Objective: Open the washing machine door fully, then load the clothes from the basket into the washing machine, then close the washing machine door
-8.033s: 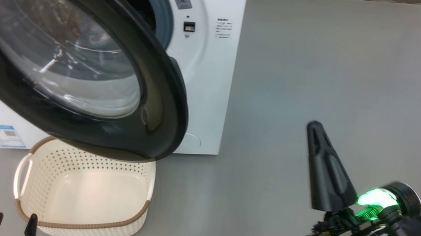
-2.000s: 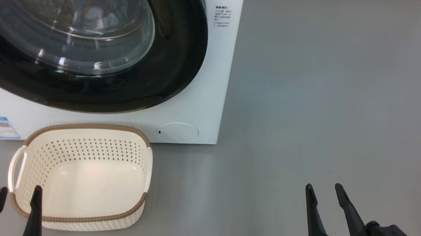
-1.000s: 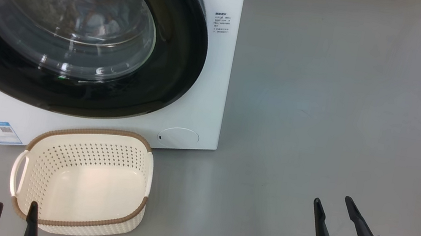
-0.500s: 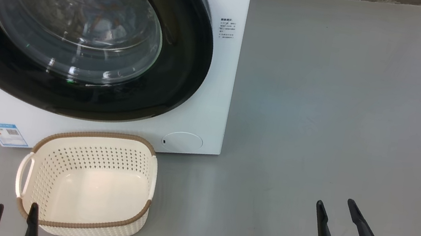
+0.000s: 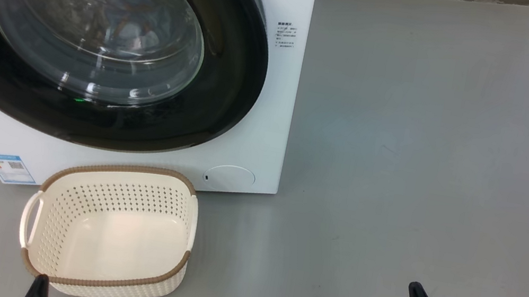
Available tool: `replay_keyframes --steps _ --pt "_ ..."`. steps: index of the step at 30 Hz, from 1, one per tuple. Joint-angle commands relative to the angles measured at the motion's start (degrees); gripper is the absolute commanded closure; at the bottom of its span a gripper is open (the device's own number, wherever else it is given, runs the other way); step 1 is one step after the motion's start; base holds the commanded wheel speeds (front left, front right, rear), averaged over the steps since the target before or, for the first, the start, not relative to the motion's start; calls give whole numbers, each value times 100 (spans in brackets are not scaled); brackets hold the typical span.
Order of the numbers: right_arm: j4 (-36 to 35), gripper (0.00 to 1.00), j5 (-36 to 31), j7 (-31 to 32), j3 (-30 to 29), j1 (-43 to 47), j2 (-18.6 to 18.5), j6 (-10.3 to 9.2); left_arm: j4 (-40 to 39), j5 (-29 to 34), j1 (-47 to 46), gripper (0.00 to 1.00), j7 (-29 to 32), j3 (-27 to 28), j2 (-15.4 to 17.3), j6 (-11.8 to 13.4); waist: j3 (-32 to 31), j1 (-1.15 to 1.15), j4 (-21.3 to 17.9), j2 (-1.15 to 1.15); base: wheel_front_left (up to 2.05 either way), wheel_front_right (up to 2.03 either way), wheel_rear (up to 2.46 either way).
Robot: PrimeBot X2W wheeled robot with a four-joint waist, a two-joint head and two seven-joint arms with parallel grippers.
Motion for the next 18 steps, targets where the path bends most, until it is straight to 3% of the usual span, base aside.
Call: replay_keyframes --steps 1,5,9,18 --pt "-142 100 217 35 2 -95 -11 -1 -100 -167 -40 100 43 32 63 0 -3 2 2 0 0 0 0" --pt "-146 100 506 90 -1 -107 -27 -2 -83 -420 -82 100 107 32 73 -1 -19 13 5 0 0 0 0" --pt "-137 100 794 144 -3 -130 -40 -3 -54 -673 -136 100 170 30 82 -1 -11 1 8 0 0 0 0" --pt "-131 100 1435 270 -13 -176 -65 -6 2 -1241 -254 100 315 31 101 -3 -14 0 16 0 0 0 0"
